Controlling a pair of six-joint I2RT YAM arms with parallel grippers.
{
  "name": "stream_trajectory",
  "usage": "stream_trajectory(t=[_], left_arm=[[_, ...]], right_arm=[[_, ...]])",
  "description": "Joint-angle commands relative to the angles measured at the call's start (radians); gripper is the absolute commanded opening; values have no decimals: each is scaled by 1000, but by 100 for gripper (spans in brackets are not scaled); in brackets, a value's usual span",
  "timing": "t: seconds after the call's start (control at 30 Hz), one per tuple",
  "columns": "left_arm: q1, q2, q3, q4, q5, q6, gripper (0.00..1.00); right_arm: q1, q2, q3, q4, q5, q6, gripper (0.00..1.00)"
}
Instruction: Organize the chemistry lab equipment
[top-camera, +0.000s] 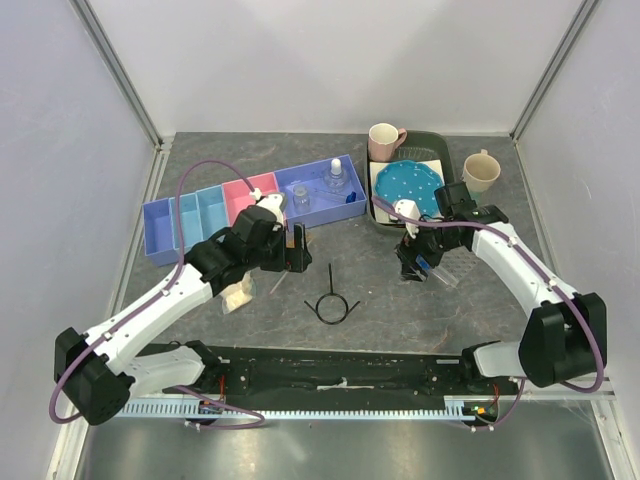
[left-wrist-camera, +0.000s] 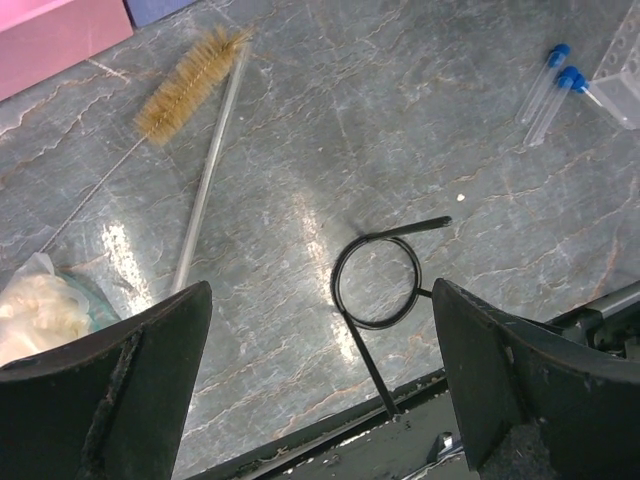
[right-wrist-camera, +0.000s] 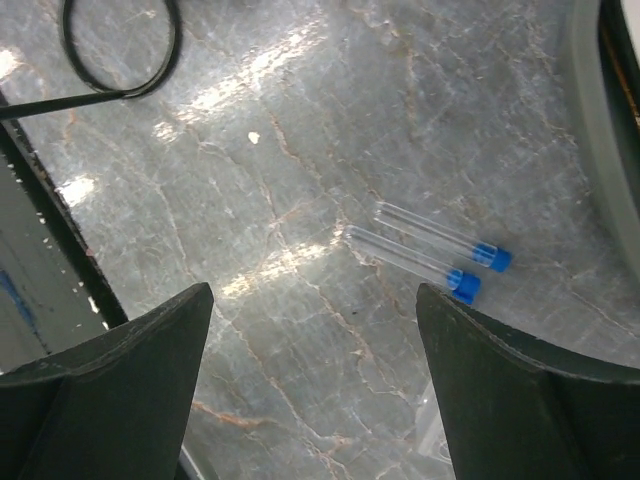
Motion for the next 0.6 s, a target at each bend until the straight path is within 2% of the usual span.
stream_trajectory(t=[0.0, 0.17, 0.33, 0.47, 0.57], left_arm=[[8, 19, 56, 63, 43, 29, 97], [13, 39, 64, 60, 64, 49, 96], [14, 17, 15, 92, 130, 36, 90], [14, -93, -54, 129, 207, -17, 90], [14, -171, -111, 167, 334, -30, 90]], right_arm=[[-2, -44, -36, 18, -118, -27, 89], [-2, -41, -63, 55, -210, -86, 86], [27, -43, -80, 72, -349, -164, 91], [96, -33, -86, 93, -355, -178, 91], [120, -44, -103, 97, -367, -192, 91]])
